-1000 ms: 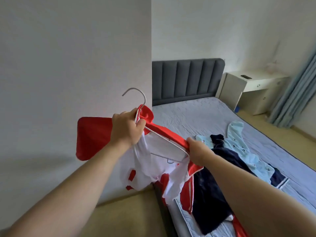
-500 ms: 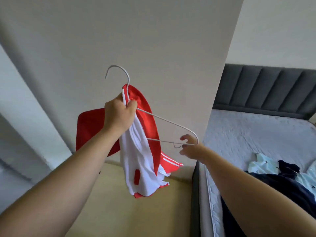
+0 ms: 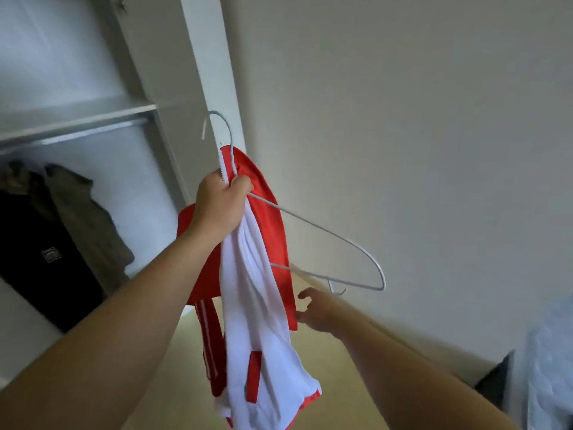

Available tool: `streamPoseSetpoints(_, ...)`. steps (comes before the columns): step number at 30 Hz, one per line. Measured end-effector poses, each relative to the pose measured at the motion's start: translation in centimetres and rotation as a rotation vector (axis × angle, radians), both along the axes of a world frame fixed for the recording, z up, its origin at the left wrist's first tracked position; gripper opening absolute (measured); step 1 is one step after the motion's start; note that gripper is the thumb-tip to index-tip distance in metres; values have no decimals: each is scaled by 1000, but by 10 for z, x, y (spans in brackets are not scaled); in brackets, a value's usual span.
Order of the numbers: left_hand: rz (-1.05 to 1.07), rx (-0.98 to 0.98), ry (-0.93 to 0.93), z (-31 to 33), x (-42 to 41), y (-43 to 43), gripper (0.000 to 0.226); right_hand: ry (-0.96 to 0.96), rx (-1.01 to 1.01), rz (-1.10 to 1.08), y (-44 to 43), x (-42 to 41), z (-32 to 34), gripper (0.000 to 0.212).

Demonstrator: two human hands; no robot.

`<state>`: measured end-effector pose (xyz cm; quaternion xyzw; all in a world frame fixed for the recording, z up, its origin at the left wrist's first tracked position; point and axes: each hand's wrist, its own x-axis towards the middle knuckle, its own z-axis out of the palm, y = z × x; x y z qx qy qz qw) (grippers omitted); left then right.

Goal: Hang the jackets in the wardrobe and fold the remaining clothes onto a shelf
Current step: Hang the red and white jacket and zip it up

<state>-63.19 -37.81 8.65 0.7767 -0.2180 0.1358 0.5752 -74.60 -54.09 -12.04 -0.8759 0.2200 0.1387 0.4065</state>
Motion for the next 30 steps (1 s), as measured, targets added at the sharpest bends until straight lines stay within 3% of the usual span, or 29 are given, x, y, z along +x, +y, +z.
streamPoseSetpoints(3, 42, -66, 70, -3, 43, 58, 32, 40, 116, 156, 52, 54, 1, 79)
streamPoseSetpoints(6, 121, -75, 86, -4, 85, 112, 33, -30, 68, 240, 114, 112, -5, 44)
streamPoseSetpoints(9, 200, -89, 58, -4, 127, 163, 27, -29, 98, 207, 165, 165, -7, 29)
streamPoseSetpoints(15, 399, -87, 83, -14, 210, 251, 23, -114, 269, -23, 191, 260, 24, 28)
streamPoseSetpoints(19, 475, 27, 125, -28, 254, 280, 28, -151, 455, -158, 183, 318, 51, 29)
streamPoseSetpoints(24, 535, 228, 102, -50, 304, 287, 35, -228, 536, -261, 165, 400, 92, 29)
streamPoseSetpoints(30, 577, 416, 66, -64, 371, 252, 37, -235, 428, -64, 146, 493, 133, 27)
